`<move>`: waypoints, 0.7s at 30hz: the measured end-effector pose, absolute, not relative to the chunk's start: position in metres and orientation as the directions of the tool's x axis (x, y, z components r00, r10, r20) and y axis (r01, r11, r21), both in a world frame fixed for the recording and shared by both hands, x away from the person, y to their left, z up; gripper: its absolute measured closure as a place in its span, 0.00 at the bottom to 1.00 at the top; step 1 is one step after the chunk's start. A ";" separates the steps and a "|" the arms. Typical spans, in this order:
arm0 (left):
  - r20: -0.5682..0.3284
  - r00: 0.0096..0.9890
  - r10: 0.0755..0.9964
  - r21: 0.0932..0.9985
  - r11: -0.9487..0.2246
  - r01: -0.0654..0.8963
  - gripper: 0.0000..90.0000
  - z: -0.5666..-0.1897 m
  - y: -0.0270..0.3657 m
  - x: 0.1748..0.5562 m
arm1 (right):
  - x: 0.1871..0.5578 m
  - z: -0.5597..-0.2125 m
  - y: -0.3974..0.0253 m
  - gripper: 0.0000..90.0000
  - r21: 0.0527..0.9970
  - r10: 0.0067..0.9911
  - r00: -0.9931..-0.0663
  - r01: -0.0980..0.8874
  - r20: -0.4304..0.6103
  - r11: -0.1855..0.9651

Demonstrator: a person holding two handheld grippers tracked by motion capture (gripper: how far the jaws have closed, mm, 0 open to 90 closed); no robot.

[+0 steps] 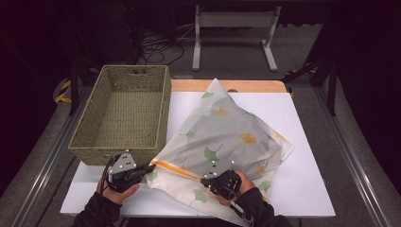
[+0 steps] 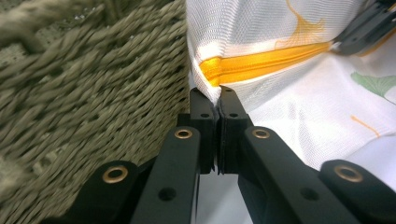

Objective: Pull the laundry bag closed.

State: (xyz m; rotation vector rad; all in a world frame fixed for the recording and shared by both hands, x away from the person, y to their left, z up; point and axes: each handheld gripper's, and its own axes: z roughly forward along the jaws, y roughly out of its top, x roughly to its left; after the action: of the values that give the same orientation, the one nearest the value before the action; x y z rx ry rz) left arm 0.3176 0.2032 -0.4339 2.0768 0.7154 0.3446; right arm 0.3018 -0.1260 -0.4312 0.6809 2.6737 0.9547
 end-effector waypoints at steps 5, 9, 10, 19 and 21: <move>-0.010 0.781 0.624 0.821 -0.441 0.363 0.97 -0.434 0.211 0.316 | 0.293 -0.432 -0.147 1.00 0.639 0.520 -0.853 0.371 -0.053 0.674; -0.018 0.767 0.642 0.821 -0.428 0.378 0.97 -0.435 0.219 0.314 | 0.290 -0.432 -0.167 1.00 0.638 0.551 -0.833 0.402 -0.042 0.656; -0.017 0.764 0.644 0.821 -0.427 0.379 0.97 -0.435 0.221 0.313 | 0.290 -0.432 -0.174 1.00 0.638 0.563 -0.825 0.410 -0.044 0.652; -0.013 0.744 0.668 0.822 -0.417 0.389 0.97 -0.436 0.234 0.309 | 0.292 -0.434 -0.203 1.00 0.634 0.608 -0.792 0.447 -0.048 0.632; -0.010 0.739 0.673 0.825 -0.413 0.387 0.97 -0.436 0.236 0.307 | 0.290 -0.433 -0.209 1.00 0.635 0.613 -0.789 0.451 -0.045 0.627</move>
State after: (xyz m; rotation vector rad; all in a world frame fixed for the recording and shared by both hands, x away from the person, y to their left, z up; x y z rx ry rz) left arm 0.3068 0.2358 -0.4356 2.0508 0.7999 0.4083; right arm 0.2902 -0.2086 -0.4326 0.8662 2.5938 0.9085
